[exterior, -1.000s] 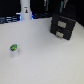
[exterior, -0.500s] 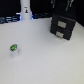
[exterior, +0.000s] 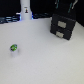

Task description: Open the kcup holder, insert the kcup into the holder, and close the kcup holder

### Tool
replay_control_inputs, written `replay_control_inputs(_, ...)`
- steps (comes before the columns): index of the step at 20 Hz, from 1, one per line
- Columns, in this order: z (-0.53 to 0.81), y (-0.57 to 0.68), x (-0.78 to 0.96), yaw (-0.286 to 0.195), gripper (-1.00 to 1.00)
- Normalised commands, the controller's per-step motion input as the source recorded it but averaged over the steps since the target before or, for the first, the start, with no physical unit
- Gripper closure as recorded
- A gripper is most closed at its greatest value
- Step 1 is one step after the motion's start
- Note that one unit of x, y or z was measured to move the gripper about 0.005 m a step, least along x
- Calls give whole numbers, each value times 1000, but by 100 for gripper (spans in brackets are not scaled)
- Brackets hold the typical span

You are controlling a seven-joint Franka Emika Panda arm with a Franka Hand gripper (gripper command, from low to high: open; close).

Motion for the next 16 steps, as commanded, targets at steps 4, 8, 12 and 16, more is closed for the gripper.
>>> replay_control_inputs(4,-469,266,-61,-58,-100)
replay_control_inputs(8,-468,175,-64,-18,-100)
replay_control_inputs(12,-485,182,-57,-5,-100)
replay_control_inputs(16,-476,59,-179,5,-100)
